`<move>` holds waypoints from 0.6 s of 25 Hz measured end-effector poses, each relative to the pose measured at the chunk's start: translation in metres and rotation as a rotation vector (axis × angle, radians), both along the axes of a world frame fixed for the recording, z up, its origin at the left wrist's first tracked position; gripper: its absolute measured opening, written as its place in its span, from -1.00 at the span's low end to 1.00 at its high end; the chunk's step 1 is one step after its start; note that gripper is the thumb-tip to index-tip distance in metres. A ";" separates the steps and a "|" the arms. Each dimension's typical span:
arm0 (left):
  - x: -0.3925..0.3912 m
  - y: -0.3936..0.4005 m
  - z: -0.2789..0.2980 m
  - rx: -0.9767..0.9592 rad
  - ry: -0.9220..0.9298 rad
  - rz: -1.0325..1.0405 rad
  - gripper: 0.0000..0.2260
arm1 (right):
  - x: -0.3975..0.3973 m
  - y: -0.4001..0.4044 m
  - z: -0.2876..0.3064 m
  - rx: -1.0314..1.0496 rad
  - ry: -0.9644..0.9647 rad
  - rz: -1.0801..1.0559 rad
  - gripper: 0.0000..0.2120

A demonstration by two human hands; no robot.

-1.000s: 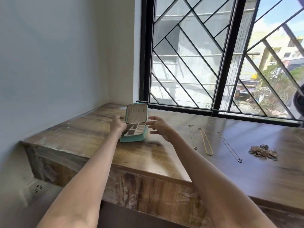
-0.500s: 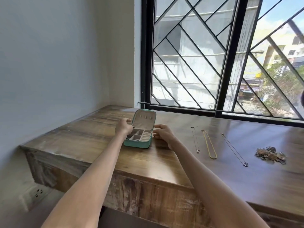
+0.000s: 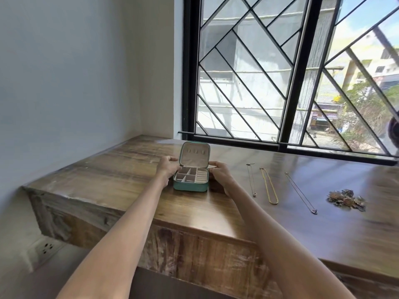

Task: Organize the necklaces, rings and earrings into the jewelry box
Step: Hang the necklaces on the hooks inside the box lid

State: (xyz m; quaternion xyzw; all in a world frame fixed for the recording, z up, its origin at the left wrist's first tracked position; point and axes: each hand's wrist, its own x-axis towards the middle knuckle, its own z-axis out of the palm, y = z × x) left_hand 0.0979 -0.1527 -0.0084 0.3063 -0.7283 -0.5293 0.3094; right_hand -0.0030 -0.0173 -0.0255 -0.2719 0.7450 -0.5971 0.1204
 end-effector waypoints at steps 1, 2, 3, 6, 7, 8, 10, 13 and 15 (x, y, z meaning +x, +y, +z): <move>0.000 0.000 -0.001 -0.021 -0.007 0.005 -0.68 | 0.000 -0.001 0.000 0.003 0.011 -0.003 -0.65; 0.000 0.001 -0.002 -0.063 -0.022 0.014 -0.69 | -0.001 -0.002 0.000 -0.001 0.013 -0.011 -0.65; 0.000 0.002 -0.003 -0.120 -0.044 0.024 -0.70 | -0.001 -0.003 0.000 -0.008 0.012 -0.020 -0.66; -0.001 0.006 0.002 -0.317 -0.117 0.075 -0.73 | 0.002 0.000 0.000 -0.014 0.018 -0.085 -0.65; -0.001 0.007 0.005 -0.382 -0.124 0.097 -0.73 | 0.003 0.002 0.000 -0.017 0.035 -0.115 -0.67; -0.003 0.009 0.008 -0.437 -0.113 0.102 -0.74 | 0.002 0.003 0.000 -0.022 0.065 -0.143 -0.68; -0.008 0.022 0.017 -0.547 -0.084 0.051 -0.73 | 0.003 0.011 0.002 -0.013 0.134 -0.198 -0.71; -0.023 0.059 0.030 -0.709 -0.131 -0.128 -0.70 | 0.009 0.032 0.014 0.024 0.245 -0.224 -0.72; -0.038 0.089 0.034 -0.752 -0.142 -0.267 -0.70 | 0.009 0.050 0.028 0.070 0.358 -0.255 -0.72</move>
